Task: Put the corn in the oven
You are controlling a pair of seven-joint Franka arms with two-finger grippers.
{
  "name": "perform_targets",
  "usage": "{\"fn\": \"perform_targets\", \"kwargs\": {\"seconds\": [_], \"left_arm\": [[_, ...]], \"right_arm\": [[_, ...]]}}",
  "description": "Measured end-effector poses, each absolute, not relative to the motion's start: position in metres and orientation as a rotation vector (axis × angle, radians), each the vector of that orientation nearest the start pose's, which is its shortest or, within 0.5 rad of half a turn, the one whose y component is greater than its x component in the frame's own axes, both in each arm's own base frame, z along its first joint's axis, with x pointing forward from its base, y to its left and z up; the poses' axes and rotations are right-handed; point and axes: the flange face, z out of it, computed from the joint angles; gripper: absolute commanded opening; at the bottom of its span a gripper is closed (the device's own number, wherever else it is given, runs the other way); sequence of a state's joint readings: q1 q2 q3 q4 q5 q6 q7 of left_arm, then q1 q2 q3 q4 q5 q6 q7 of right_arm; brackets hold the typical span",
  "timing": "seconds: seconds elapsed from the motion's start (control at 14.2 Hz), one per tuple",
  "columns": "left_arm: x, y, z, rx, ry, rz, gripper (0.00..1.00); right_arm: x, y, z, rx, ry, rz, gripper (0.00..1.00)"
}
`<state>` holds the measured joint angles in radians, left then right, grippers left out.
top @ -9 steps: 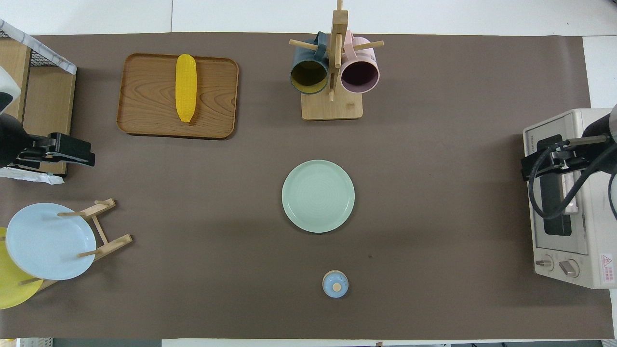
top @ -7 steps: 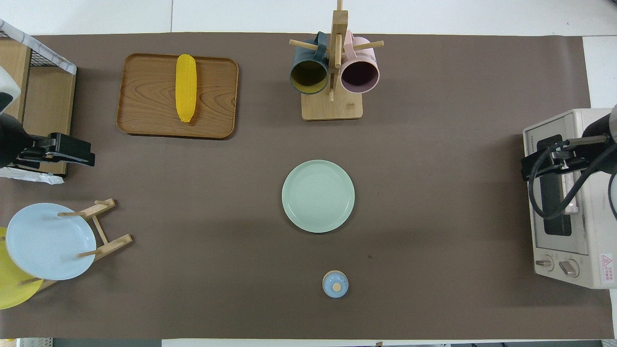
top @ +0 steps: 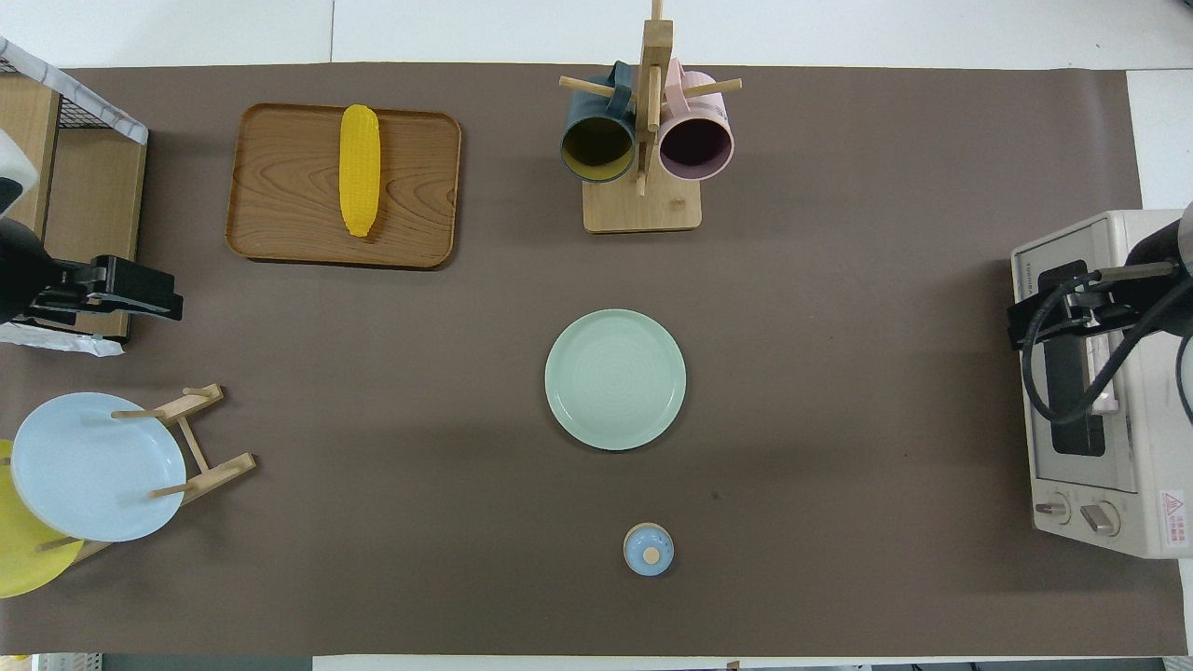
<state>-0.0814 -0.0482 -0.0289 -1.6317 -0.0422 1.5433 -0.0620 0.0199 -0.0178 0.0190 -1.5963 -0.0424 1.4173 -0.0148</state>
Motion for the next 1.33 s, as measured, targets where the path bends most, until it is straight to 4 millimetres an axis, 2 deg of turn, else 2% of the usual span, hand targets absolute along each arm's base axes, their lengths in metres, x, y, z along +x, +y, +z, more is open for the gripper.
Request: {"fn": "perform_targets", "kwargs": {"seconds": [0.21, 0.35, 0.42, 0.49, 0.56, 0.63, 0.77, 0.98, 1.12, 1.33], "left_arm": [[0.537, -0.064, 0.621, -3.181, 0.076, 0.018, 1.0], [0.544, -0.066, 0.613, -3.186, 0.075, 0.012, 1.0], [0.551, -0.068, 0.604, -3.194, 0.075, 0.012, 1.0], [0.561, -0.07, 0.593, -3.201, 0.074, 0.011, 1.0], [0.572, -0.072, 0.576, -3.205, 0.074, 0.025, 1.0], [0.583, -0.077, 0.557, -3.206, 0.081, 0.052, 1.0], [0.613, -0.096, 0.518, -3.208, 0.116, 0.091, 1.0], [0.665, -0.119, 0.46, -3.213, 0.146, 0.107, 1.0], [0.694, -0.134, 0.422, -3.216, 0.165, 0.111, 1.0], [0.731, -0.142, 0.383, -3.227, 0.161, 0.051, 1.0]], "right_arm": [[0.531, 0.015, 0.611, -3.175, -0.077, 0.255, 1.0], [0.53, 0.01, 0.611, -3.174, -0.061, 0.257, 1.0], [0.53, 0.002, 0.611, -3.173, -0.039, 0.26, 0.86], [0.53, -0.007, 0.61, -3.172, -0.022, 0.253, 0.55], [0.532, -0.014, 0.61, -3.172, -0.021, 0.229, 0.31], [0.534, -0.019, 0.608, -3.172, -0.026, 0.213, 0.24], [0.536, -0.021, 0.598, -3.174, -0.039, 0.179, 0.0], [0.538, -0.023, 0.566, -3.178, -0.056, 0.115, 0.0], [0.535, -0.038, 0.54, -3.177, -0.059, 0.099, 0.0], [0.533, -0.068, 0.515, -3.171, -0.112, 0.099, 0.0]]}}
